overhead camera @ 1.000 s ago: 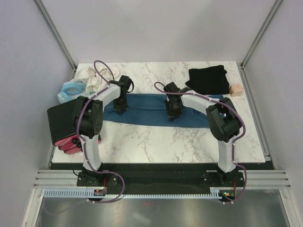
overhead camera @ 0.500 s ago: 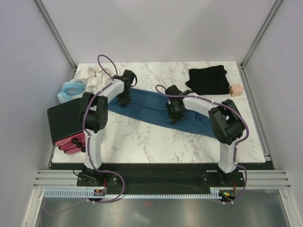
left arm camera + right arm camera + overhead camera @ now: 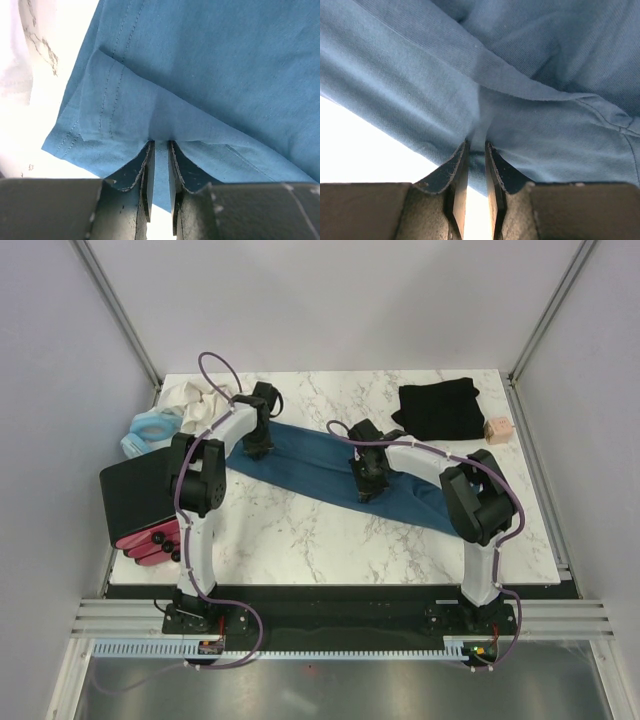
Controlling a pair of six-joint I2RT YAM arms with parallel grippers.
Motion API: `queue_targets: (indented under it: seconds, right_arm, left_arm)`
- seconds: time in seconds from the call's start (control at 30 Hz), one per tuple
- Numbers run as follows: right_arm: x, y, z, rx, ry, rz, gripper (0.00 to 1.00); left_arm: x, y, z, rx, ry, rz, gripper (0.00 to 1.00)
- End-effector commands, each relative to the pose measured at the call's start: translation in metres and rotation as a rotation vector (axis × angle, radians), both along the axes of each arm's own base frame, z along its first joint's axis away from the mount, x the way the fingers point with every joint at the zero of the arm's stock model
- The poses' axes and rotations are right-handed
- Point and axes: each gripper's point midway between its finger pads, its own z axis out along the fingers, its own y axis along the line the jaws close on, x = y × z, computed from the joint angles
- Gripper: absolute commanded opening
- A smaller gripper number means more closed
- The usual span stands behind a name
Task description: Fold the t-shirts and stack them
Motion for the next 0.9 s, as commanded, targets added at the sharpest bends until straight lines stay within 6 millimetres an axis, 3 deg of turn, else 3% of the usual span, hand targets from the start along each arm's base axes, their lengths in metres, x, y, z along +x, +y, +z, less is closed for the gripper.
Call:
queue_targets:
  seconds: [0.0,0.13,0.4,0.53,0.73,0.87]
  right_arm:
    - [-0.003,-0.012,-0.004,-0.067,0.044,0.035,0.27]
    - [-0.003,-0.013,-0.006,-0.040,0.084,-0.010,0.27]
    - [-0.006,-0.021,-0.012,-0.079,0.098,-0.040,0.27]
    - [-0.007,-0.023,-0.012,-0.090,0.100,-0.045,0.27]
    - [-0.004,-0.022,-0.005,-0.085,0.084,-0.053,0.27]
    - [-0.003,-0.022,0.000,-0.082,0.075,-0.057,0.28]
  left_arm:
    - [-0.023,0.004,-0.003,0.013,0.050,0.012,0.23]
    - [-0.050,0.005,0.001,-0.004,0.100,0.036,0.24]
    - [-0.086,-0.009,0.003,-0.015,0.204,-0.008,0.22]
    - [-0.123,-0.008,-0.003,0.001,0.277,-0.030,0.22]
    - [-0.174,-0.005,0.003,-0.032,0.310,-0.005,0.22]
    - [-0.195,-0.004,0.005,-0.059,0.313,-0.005,0.22]
